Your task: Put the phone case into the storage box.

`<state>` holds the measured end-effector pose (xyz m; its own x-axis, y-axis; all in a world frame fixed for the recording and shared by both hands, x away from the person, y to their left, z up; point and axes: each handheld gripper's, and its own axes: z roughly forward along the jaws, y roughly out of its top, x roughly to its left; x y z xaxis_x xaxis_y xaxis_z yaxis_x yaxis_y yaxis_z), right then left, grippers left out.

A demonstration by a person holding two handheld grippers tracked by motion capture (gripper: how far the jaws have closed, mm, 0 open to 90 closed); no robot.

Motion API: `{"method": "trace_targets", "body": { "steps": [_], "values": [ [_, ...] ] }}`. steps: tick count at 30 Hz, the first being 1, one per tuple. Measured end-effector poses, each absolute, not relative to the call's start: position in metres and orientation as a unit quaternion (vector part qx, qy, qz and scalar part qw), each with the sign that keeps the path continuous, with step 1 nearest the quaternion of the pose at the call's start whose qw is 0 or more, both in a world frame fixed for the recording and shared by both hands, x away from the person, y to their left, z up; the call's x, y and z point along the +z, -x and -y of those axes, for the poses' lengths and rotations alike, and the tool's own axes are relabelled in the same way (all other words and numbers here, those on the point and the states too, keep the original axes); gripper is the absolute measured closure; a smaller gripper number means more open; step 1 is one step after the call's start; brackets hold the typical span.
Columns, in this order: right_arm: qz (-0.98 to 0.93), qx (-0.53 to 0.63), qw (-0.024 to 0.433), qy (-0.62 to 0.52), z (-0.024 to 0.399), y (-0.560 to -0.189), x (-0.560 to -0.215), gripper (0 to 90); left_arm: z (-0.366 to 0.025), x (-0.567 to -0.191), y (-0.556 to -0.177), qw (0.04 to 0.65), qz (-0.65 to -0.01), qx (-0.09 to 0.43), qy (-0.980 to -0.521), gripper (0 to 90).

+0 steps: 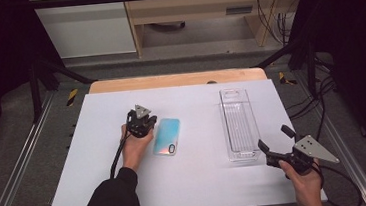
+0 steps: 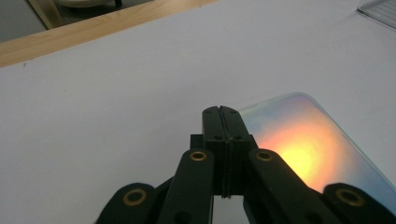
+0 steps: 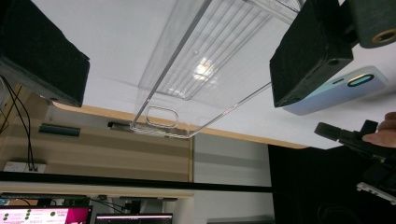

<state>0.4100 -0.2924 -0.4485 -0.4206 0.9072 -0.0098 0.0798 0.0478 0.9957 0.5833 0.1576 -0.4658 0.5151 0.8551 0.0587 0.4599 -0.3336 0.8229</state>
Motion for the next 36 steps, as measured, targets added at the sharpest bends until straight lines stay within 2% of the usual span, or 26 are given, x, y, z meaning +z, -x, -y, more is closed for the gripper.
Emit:
{"method": "trace_targets", "body": {
  "steps": [8,17,25,36],
  "values": [
    [-0.622,0.564,0.369,-0.399,0.296,-0.409,-0.449,5.0,-0.149,-0.473,-0.607,0.369,-0.405,0.256,-0.797,90.0],
    [-0.626,0.56,0.368,-0.399,0.294,-0.41,-0.45,5.1,-0.154,-0.481,-0.612,0.353,-0.407,0.243,-0.807,90.0],
    [-0.625,0.561,0.367,-0.4,0.295,-0.41,-0.45,5.1,-0.145,-0.484,-0.608,0.357,-0.403,0.227,-0.811,90.0],
    [-0.621,0.562,0.369,-0.402,0.297,-0.409,-0.449,5.2,-0.111,-0.483,-0.584,0.357,-0.345,0.212,-0.842,90.0]
  ]
}}
